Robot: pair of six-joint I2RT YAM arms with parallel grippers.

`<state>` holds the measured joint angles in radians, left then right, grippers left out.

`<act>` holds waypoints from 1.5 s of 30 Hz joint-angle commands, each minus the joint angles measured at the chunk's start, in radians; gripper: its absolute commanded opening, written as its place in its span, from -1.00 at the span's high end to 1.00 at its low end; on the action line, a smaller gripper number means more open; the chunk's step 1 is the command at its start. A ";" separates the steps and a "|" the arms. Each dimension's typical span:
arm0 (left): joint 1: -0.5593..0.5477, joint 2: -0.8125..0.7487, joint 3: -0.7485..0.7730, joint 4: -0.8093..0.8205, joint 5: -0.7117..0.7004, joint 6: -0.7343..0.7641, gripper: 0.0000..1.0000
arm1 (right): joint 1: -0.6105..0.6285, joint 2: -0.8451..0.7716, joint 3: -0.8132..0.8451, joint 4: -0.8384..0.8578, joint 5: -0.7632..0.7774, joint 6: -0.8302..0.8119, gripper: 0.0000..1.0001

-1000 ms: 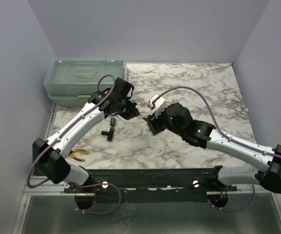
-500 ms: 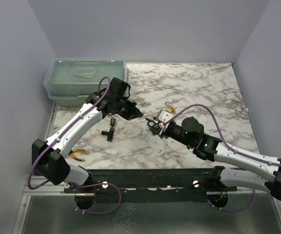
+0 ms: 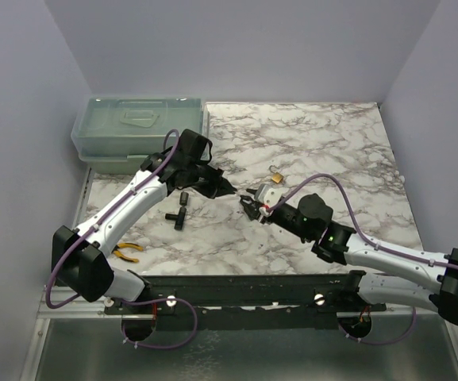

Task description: Unlock with the key

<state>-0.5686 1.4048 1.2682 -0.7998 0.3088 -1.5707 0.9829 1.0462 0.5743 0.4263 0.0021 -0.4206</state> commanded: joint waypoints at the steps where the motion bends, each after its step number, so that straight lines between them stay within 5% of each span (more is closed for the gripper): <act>1: 0.009 -0.029 -0.015 0.037 0.057 -0.015 1.00 | 0.008 0.013 -0.014 0.068 -0.008 -0.046 0.21; 14: 0.015 -0.023 -0.025 0.073 0.092 -0.024 1.00 | 0.008 0.034 -0.032 0.098 0.056 -0.106 0.33; 27: 0.016 -0.040 -0.070 0.109 0.100 -0.041 1.00 | 0.008 0.024 -0.026 0.098 0.053 -0.083 0.86; 29: 0.016 -0.039 -0.081 0.127 0.109 -0.040 0.64 | 0.008 0.021 -0.025 0.093 0.052 -0.067 0.98; 32: 0.018 -0.047 -0.094 0.165 0.109 -0.030 -0.30 | 0.008 0.010 -0.027 0.092 0.070 -0.010 0.99; 35: 0.019 -0.059 -0.099 0.170 0.076 0.007 -0.94 | 0.008 -0.011 -0.026 0.084 0.145 0.109 0.99; 45: 0.008 -0.005 -0.056 0.054 -0.114 0.303 -0.93 | 0.003 -0.096 0.063 -0.353 0.562 0.665 0.99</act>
<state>-0.5564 1.3621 1.1687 -0.6724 0.3115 -1.4391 0.9840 0.9901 0.5785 0.3126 0.3321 -0.0486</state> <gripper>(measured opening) 0.983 0.036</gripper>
